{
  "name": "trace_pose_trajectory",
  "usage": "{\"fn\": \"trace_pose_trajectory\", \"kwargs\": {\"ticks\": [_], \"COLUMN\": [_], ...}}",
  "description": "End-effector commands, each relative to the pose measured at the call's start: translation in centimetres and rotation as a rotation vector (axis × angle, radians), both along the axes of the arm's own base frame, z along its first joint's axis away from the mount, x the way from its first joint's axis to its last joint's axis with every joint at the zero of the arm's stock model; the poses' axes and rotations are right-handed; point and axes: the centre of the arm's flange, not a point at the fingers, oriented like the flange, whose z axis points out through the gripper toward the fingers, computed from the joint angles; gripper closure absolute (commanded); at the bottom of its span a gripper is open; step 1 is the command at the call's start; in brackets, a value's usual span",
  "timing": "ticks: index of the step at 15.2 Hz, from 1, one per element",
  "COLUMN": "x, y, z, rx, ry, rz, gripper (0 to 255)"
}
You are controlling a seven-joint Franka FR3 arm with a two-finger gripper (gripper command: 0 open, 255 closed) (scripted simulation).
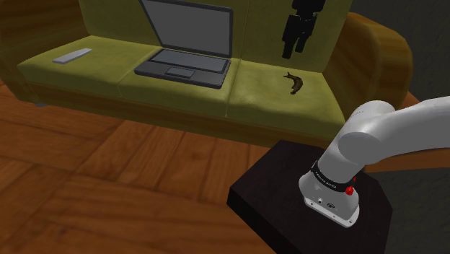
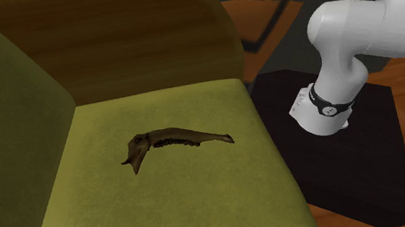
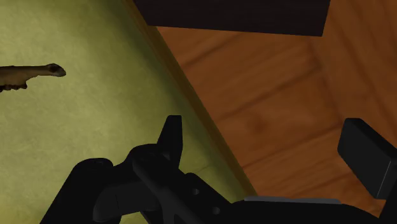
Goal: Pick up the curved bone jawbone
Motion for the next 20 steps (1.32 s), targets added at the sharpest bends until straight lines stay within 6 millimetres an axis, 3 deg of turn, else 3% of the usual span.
{"fn": "trace_pose_trajectory", "kwargs": {"ticks": [1,11,20], "x": [0.0,5.5,7.8], "y": [0.0,-10.0,-20.1], "z": [0.0,-6.2,-11.7], "rx": [0.0,-0.005,-0.009], "ry": [0.0,-0.022,-0.042], "rz": [0.0,-0.31,-0.589], "gripper": [0,0,0]}}
